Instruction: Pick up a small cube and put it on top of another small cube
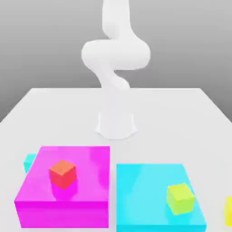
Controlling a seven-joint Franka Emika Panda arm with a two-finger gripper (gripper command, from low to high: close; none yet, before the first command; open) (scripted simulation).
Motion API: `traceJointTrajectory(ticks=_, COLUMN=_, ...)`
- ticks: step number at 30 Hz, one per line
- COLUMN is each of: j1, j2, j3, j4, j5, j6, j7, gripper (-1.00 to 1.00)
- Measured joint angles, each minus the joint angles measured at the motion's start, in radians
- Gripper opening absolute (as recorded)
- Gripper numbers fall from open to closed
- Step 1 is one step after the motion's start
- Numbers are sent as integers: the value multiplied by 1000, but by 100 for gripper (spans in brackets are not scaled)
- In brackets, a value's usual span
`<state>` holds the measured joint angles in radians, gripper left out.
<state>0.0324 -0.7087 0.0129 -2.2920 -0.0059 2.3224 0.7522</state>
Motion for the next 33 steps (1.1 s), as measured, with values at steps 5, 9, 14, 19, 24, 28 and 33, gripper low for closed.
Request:
traceJointTrajectory(ticks=5, j1=64, j2=187, j3=29, j4=16, j5=-12, j6=46, j7=-98, gripper=0)
traceJointTrajectory(ticks=9, j1=110, j2=332, j3=56, j4=29, j5=-21, j6=82, j7=-174, gripper=0)
traceJointTrajectory(ticks=14, j1=162, j2=513, j3=96, j4=45, j5=-38, j6=126, j7=-265, gripper=0)
traceJointTrajectory(ticks=19, j1=226, j2=695, j3=138, j4=61, j5=-65, j6=170, j7=-349, gripper=0)
traceJointTrajectory(ticks=24, j1=280, j2=878, j3=166, j4=78, j5=-101, j6=213, j7=-426, gripper=0)
traceJointTrajectory(ticks=28, j1=317, j2=1026, j3=196, j4=91, j5=-139, j6=247, j7=-482, gripper=0)
traceJointTrajectory(ticks=33, j1=367, j2=1209, j3=184, j4=119, j5=-198, j6=337, j7=-493, gripper=0)
